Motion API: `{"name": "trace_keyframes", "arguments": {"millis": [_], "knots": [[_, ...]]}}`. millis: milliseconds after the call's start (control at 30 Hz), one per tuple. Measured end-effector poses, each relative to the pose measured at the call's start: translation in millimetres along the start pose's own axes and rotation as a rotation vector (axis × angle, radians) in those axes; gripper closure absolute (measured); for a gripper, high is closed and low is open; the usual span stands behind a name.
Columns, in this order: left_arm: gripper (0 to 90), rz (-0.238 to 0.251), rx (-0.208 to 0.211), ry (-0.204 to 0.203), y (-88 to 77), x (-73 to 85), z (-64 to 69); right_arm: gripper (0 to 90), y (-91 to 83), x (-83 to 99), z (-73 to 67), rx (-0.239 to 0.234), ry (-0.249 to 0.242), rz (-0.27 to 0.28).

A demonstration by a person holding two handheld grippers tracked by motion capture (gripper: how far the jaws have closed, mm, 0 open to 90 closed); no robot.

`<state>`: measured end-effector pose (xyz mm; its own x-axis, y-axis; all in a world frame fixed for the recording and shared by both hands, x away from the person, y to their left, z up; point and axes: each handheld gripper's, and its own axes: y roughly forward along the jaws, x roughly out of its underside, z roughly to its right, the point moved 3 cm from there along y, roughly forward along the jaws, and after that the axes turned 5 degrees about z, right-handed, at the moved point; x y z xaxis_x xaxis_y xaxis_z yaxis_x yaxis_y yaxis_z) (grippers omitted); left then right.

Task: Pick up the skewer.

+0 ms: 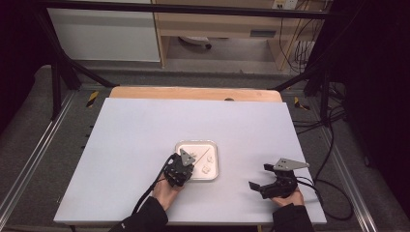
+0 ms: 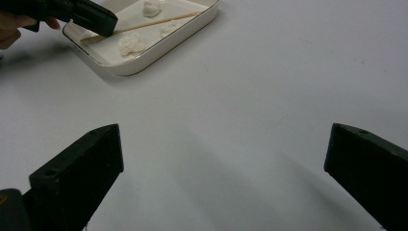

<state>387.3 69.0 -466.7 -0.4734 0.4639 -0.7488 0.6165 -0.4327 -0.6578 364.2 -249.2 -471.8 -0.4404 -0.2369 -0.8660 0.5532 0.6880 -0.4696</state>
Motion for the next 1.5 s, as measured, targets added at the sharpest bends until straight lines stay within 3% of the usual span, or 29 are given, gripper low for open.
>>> {"name": "trace_keyframes", "arguments": {"millis": [400,900,1267,1500], "knots": [[88.6,0.03,0.026,-0.01,-1.4,3.3,-2.8,0.8,0.4,0.1,0.1,-0.002,-0.004,0.0],[88.6,0.115,0.067,-0.029,-20.7,0.2,-12.6,0.8,0.3,-0.2,-0.5,-0.001,-0.004,-0.002],[88.6,0.132,0.115,-0.019,-28.3,0.8,-17.7,0.9,1.7,-2.3,-2.9,0.002,-0.025,-0.003],[88.6,0.136,0.147,-0.002,-30.1,0.6,-18.9,0.9,5.5,-5.7,-8.7,0.012,-0.074,-0.017]]}}
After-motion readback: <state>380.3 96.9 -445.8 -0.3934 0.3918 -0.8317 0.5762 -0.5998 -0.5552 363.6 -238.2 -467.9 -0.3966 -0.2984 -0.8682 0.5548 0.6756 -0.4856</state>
